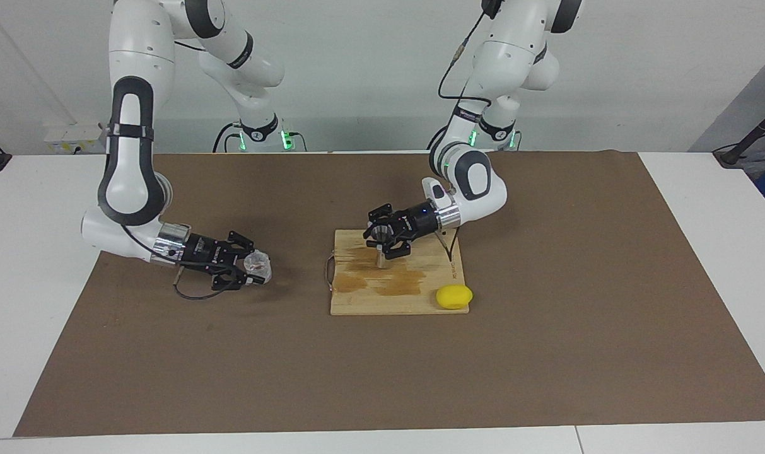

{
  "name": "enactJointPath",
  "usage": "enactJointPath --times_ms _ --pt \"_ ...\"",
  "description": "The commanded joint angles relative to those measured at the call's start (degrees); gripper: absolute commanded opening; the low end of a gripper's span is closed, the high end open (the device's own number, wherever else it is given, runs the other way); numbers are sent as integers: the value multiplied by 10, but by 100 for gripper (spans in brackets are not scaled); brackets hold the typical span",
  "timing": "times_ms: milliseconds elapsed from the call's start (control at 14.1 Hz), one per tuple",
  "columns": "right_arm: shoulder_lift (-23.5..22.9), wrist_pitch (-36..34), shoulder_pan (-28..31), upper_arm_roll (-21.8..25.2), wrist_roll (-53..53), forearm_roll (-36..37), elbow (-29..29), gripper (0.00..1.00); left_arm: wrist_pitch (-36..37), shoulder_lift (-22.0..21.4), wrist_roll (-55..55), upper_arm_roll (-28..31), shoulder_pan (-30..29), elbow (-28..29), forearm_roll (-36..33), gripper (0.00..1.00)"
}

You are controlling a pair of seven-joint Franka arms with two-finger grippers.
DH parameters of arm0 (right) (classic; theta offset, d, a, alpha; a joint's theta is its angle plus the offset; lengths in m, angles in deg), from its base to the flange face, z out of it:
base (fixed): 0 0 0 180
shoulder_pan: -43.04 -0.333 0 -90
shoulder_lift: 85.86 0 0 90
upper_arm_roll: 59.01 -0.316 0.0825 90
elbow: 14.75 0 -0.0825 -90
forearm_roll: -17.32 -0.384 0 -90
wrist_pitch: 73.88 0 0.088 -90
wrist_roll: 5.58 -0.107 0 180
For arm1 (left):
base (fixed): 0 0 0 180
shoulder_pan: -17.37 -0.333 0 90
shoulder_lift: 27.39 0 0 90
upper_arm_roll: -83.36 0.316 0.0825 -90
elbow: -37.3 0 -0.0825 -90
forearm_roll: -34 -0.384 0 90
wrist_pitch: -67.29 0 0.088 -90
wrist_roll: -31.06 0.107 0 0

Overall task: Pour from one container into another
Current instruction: 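Lower the metal cup onto the board and open the left gripper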

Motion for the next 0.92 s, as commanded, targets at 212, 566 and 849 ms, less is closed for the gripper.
enactJointPath --times_ms 212,566,849 --pt "11 8 -7 -5 -15 -15 10 0 -10 14 20 6 10 -20 18 12" --pt "11 8 -7 -5 -15 -15 10 0 -9 20 37 6 10 -20 19 16" --pt "11 8 -6 -5 -15 -15 10 0 -9 20 37 6 10 -19 19 17"
